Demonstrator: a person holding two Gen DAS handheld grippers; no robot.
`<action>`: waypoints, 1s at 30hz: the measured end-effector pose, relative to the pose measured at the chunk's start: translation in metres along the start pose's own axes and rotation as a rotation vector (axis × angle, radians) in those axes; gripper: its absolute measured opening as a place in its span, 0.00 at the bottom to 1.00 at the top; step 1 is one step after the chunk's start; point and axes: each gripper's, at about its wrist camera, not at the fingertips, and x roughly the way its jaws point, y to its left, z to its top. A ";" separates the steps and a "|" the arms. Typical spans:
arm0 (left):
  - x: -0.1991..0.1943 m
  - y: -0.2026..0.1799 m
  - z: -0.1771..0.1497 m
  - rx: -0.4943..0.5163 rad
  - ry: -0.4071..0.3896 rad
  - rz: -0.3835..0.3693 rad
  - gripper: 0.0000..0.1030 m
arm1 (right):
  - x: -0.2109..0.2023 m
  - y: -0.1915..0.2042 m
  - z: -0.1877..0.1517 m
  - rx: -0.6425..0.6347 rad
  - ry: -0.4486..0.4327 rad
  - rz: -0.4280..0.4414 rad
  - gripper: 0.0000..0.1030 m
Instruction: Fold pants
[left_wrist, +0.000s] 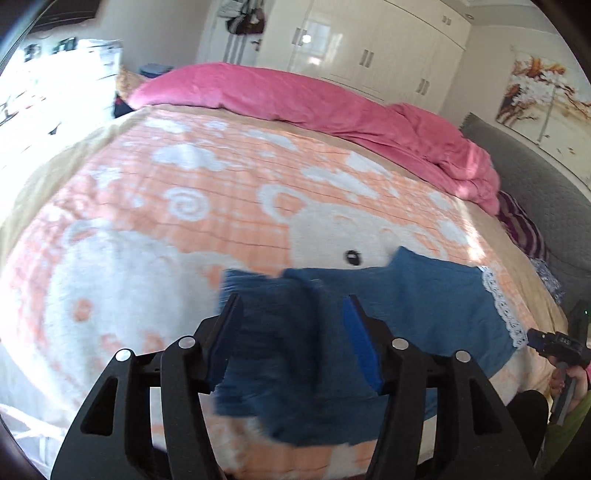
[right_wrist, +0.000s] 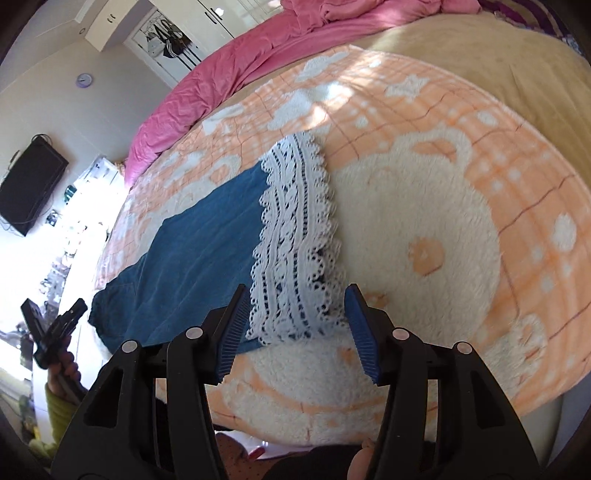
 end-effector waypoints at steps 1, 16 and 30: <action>-0.003 0.008 -0.002 -0.015 0.005 0.011 0.56 | 0.003 0.000 -0.001 0.008 0.008 -0.006 0.46; 0.046 0.038 -0.040 -0.225 0.188 -0.092 0.63 | 0.014 -0.008 -0.003 0.113 0.035 0.039 0.43; 0.034 0.029 -0.035 -0.189 0.140 -0.036 0.27 | -0.005 0.008 0.002 -0.002 -0.021 -0.020 0.13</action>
